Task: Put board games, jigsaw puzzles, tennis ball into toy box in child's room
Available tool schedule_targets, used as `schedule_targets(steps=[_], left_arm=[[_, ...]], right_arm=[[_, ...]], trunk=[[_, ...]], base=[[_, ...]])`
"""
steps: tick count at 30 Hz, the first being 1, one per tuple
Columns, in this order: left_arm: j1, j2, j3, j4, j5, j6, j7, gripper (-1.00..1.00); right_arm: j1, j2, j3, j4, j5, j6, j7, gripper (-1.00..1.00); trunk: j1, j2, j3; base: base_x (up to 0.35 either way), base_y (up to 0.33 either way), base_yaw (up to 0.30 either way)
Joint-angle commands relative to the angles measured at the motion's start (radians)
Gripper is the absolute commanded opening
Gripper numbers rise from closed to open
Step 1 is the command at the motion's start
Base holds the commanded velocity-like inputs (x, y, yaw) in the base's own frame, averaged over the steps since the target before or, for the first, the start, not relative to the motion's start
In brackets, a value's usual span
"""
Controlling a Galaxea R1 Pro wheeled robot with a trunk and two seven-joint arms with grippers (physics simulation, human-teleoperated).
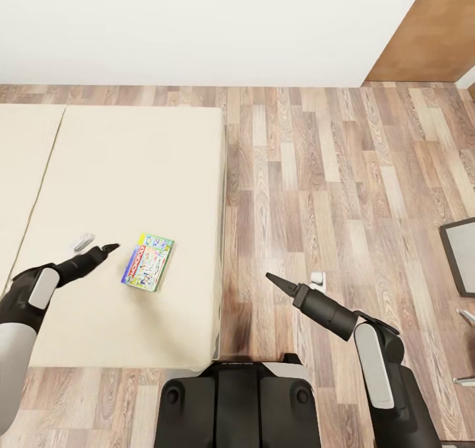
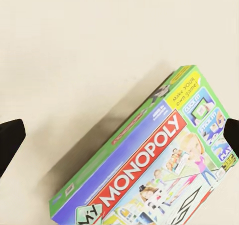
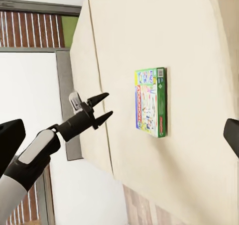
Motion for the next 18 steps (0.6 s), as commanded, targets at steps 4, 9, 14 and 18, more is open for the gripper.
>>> schedule_targets(steps=[4,9,14,18], left_arm=[[-0.001,0.0,-0.019,0.025,0.0,-0.026,-0.003,1.0],[-0.001,-0.001,-0.029,0.038,-0.002,-0.042,-0.004,1.0],[-0.001,-0.001,-0.031,0.04,-0.003,-0.046,-0.004,1.0],[-0.001,-0.001,-0.032,0.041,-0.003,-0.048,-0.005,1.0]], right_arm=[[-0.001,0.003,0.0,0.0,0.003,-0.001,0.004,1.0],[-0.001,0.003,0.001,0.0,0.003,-0.003,0.003,1.0],[-0.001,0.001,0.001,0.0,0.003,-0.003,0.003,1.0],[-0.001,0.001,0.001,0.0,0.003,-0.004,0.003,1.0]], trunk=[[0.001,-0.002,-0.001],[0.001,-0.002,-0.001],[0.001,-0.002,-0.001],[0.001,-0.002,-0.001]], base=[[0.0,0.0,0.0],[0.0,0.0,0.0],[0.0,0.0,0.0],[0.0,0.0,0.0]])
